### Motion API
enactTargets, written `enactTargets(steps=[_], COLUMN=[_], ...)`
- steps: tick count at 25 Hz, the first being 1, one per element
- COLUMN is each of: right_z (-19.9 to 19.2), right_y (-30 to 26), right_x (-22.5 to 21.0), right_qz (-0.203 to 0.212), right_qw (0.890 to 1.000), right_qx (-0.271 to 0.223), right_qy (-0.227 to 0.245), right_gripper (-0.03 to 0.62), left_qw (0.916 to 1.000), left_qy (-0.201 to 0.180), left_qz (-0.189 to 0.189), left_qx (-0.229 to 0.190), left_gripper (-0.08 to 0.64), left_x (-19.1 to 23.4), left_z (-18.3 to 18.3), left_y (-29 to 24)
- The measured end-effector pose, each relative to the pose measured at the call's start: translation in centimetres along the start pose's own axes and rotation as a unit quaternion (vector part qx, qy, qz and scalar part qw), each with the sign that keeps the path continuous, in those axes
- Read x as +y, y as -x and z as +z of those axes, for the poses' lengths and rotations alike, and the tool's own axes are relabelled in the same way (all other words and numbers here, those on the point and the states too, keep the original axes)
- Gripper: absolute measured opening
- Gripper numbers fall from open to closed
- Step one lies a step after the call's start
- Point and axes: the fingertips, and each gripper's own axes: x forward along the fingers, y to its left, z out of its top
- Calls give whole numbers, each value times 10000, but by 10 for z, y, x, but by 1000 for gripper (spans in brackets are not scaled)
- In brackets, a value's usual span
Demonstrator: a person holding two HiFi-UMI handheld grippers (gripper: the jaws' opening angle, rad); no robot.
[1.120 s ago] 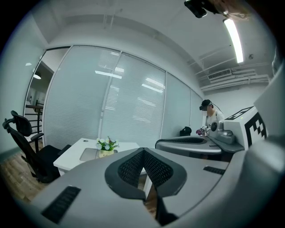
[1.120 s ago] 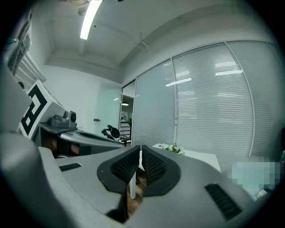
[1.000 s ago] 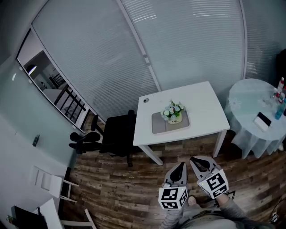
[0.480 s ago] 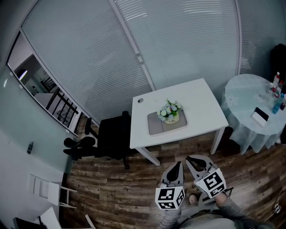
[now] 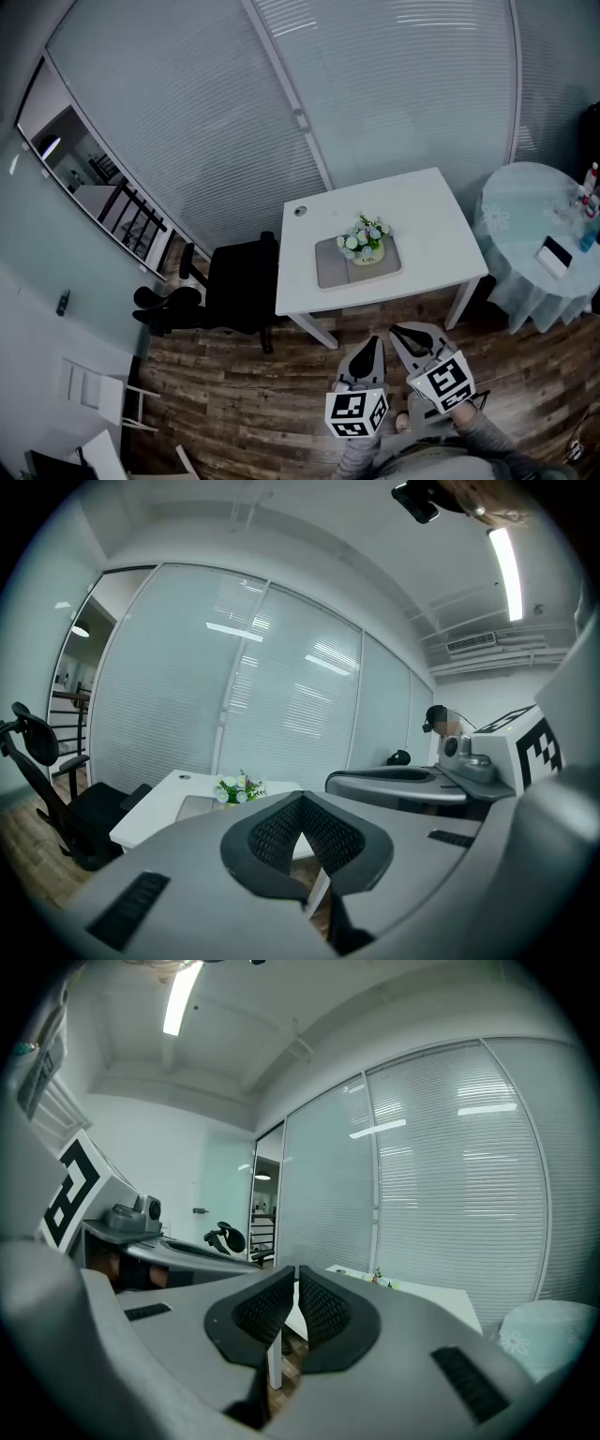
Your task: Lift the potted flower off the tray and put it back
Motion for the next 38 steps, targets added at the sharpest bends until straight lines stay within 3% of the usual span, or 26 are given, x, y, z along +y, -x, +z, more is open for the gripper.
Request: enactTargets(steps=[6, 13, 20, 25, 32, 38], right_z=[4, 6, 6, 3, -2, -1], right_y=[-31, -57, -78, -93, -107, -114], right_x=[-34, -84, -128, -151, -163, -167], right_qz=[95, 198, 102, 248, 432, 523], right_qw=[9998, 9971, 9977, 9968, 9982, 9979], right_qx=[-70, -232, -346, -324, -224, -288], right_qy=[-161, -699, -582, -691, -353, -258], right_gripper=[29, 29, 29, 29, 29, 28], left_qw=[10000, 10000, 9998, 9992, 9977, 9978], left_qy=[-26, -33, -35, -13, -61, -80], left_qz=[34, 77, 187, 393, 669, 656], left_qx=[-37, -21, -33, -47, -70, -86], left_gripper=[11, 11, 11, 11, 11, 11], left_x=[15, 21, 24, 31, 38, 45], left_z=[17, 28, 34, 38, 40, 42], left_y=[-44, -101, -144, -164, -180, -192])
